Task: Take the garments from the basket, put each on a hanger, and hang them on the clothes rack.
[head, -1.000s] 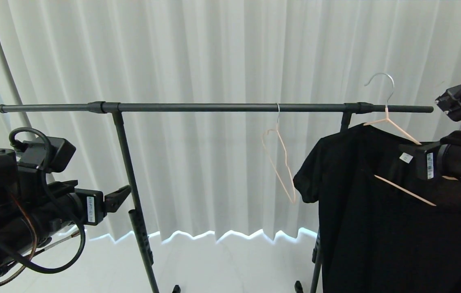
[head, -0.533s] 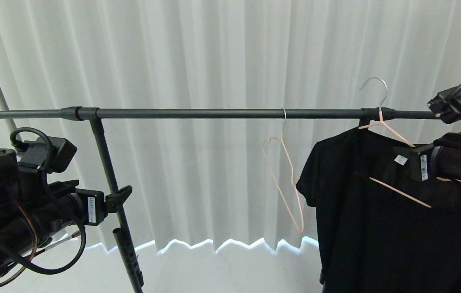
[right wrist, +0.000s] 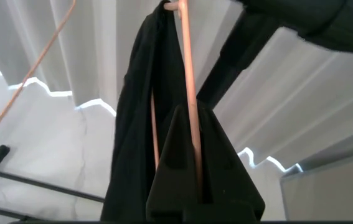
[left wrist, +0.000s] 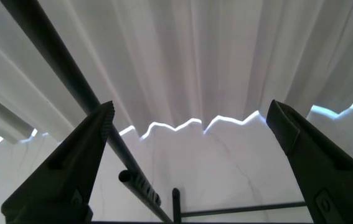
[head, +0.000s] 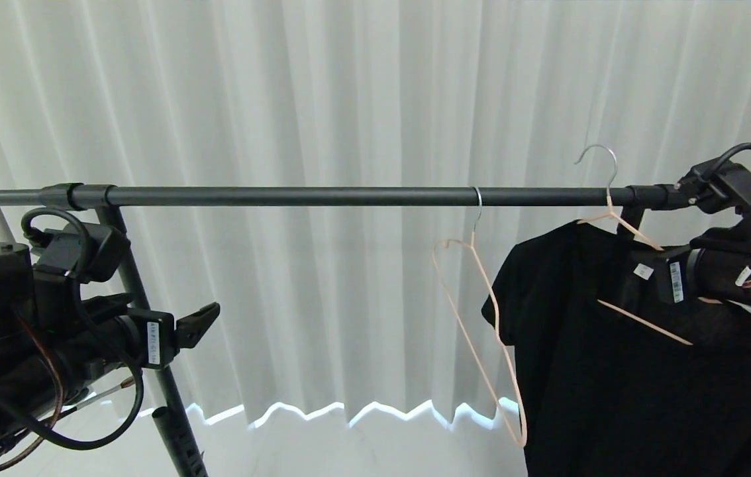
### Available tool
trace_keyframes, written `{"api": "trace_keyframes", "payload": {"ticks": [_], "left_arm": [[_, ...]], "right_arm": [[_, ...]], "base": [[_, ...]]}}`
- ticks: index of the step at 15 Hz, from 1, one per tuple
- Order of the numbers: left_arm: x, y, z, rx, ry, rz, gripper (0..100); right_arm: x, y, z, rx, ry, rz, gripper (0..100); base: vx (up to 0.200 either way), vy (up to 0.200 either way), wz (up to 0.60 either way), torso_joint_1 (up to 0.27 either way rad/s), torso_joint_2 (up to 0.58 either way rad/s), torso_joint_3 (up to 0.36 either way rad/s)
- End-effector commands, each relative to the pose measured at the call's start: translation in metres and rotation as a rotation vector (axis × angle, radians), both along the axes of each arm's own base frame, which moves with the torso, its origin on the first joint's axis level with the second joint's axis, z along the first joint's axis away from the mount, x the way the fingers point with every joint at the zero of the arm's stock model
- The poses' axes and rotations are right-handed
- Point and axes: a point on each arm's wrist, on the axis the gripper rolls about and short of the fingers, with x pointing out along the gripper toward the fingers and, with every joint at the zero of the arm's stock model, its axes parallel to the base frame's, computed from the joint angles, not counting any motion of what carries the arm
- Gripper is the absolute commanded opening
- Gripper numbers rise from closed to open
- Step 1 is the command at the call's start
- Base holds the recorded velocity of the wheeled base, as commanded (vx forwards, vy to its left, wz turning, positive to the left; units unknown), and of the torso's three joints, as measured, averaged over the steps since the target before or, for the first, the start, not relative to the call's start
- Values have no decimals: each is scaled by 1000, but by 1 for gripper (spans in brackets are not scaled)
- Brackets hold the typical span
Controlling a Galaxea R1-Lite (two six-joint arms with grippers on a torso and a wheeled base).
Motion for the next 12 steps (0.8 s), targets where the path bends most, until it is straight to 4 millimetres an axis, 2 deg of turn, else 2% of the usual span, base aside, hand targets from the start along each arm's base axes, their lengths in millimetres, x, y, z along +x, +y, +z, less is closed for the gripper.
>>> {"api": "trace_keyframes", "payload": {"ticks": [1,5,7,12], "left_arm": [[0,0,0,0,-1,0,100],[0,0,0,0,0,0,100],[0,0,0,0,-1,0,100],[-1,0,0,0,-1,0,100]], "right_arm": [[6,2,-6,-1,25,-1,0],[14,23,-11,40,16,48,0],[17,44,-16,74,11,55,0],[19,52,-16,100,-5,58,0]], "base": [[0,0,0,0,0,0],[0,0,0,0,0,0],[0,0,0,0,0,0],[0,0,0,0,0,0]]}}
